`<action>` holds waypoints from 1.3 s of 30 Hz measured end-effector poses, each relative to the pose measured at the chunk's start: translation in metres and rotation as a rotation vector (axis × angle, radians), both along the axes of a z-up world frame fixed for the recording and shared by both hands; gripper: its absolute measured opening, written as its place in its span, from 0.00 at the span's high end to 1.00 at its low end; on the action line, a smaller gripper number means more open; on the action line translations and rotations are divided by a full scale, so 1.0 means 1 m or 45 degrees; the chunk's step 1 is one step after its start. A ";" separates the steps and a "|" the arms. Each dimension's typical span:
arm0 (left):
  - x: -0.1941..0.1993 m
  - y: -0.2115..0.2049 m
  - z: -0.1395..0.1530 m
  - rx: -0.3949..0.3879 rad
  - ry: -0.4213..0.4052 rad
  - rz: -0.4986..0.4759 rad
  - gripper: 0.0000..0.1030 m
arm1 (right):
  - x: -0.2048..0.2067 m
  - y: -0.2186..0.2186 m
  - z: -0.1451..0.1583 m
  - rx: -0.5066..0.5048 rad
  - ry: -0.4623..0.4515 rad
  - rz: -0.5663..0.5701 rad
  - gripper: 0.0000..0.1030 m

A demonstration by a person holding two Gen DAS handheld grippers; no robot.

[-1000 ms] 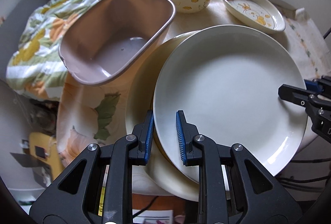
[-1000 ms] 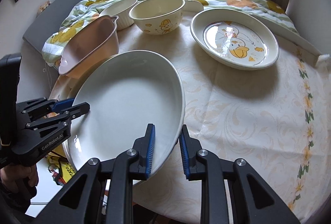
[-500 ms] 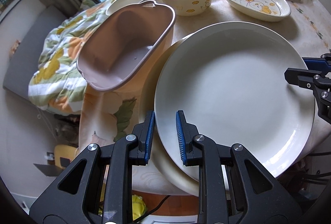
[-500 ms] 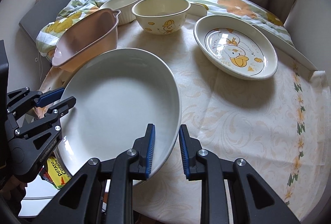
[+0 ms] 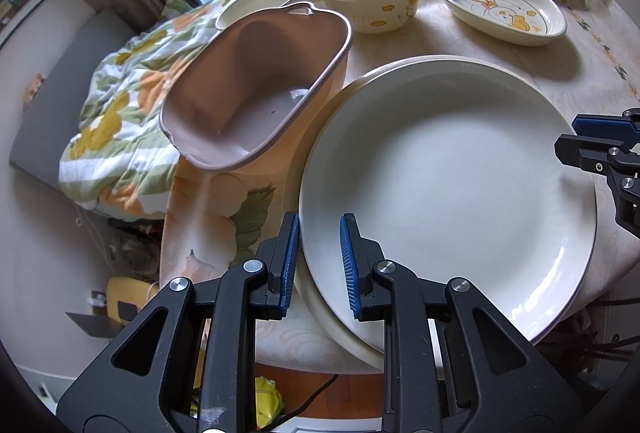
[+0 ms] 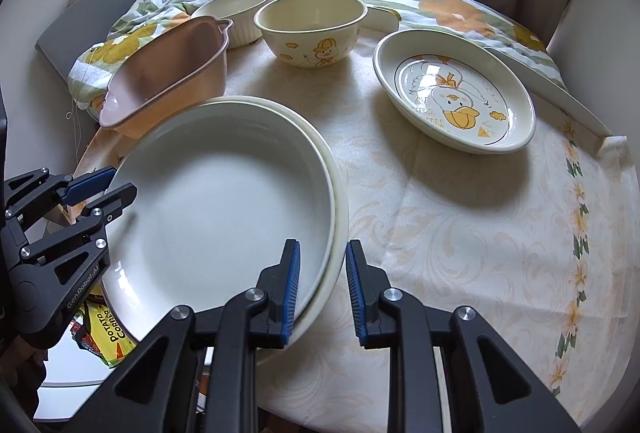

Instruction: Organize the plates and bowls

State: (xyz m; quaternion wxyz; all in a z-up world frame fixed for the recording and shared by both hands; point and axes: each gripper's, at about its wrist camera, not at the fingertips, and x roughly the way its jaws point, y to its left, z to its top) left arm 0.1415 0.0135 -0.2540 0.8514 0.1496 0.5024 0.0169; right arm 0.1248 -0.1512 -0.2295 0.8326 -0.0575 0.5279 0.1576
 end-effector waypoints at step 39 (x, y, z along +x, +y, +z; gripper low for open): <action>0.137 -0.121 0.055 -0.729 0.029 0.267 0.03 | 0.167 -0.226 0.062 0.357 0.023 -0.050 0.00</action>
